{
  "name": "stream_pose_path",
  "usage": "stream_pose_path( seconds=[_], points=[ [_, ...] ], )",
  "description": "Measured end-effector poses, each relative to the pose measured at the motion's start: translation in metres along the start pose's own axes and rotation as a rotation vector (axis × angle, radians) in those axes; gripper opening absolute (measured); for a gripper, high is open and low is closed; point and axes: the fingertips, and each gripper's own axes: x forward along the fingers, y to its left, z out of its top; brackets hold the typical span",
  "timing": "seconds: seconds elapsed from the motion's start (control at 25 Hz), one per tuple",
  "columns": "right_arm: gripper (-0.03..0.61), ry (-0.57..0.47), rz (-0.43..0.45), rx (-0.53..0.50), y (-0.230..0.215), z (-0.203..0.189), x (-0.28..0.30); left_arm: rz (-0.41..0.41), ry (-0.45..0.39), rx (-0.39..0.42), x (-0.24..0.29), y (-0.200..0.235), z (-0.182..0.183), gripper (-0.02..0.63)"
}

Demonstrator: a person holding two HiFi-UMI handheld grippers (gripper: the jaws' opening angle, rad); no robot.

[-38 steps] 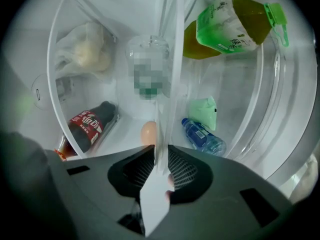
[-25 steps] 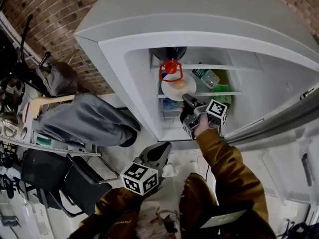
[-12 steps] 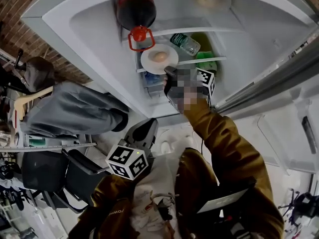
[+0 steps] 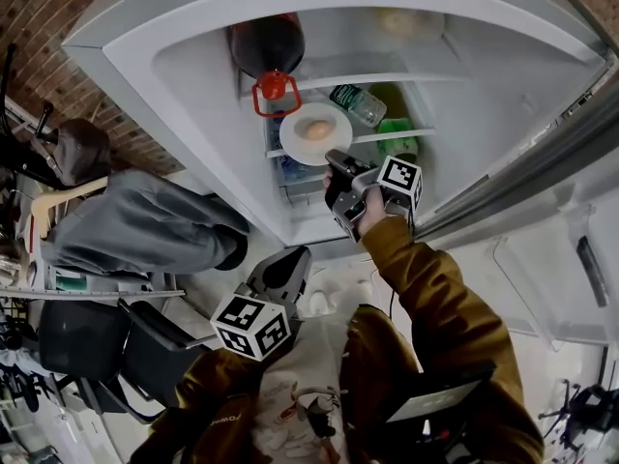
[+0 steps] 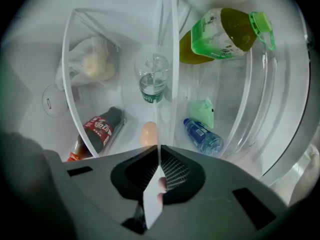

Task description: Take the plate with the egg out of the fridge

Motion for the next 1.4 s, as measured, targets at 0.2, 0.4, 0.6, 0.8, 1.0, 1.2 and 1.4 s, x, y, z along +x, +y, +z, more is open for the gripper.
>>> stream_pose_path(
  seconds=[0.2, 0.4, 0.6, 0.8, 1.0, 1.2, 1.4],
  points=[
    [0.023, 0.000, 0.009, 0.004, 0.006, 0.000, -0.009, -0.009, 0.002, 0.002, 0.003, -0.004, -0.001, 0.009],
    [0.023, -0.005, 0.021, -0.002, 0.014, -0.001, -0.019, -0.015, -0.002, 0.003, 0.006, -0.005, 0.001, 0.009],
    [0.023, -0.018, 0.029, 0.016, 0.021, -0.006, -0.039, -0.016, -0.002, -0.003, 0.007, -0.004, 0.001, 0.009],
    [0.023, -0.023, 0.034, 0.009, 0.026, -0.011, -0.055, -0.024, 0.002, -0.008, 0.009, -0.003, 0.000, 0.009],
    [0.023, -0.027, 0.058, 0.018, 0.035, -0.020, -0.068, -0.032, 0.006, -0.012, 0.012, -0.003, 0.000, 0.009],
    [0.023, -0.026, 0.072, 0.007, 0.041, -0.029, -0.081, -0.034, 0.006, -0.021, 0.013, -0.001, 0.000, 0.009],
    [0.023, -0.032, 0.082, 0.015, 0.043, -0.038, -0.094, -0.040, 0.002, -0.023, 0.013, 0.000, 0.002, 0.009]
  ],
)
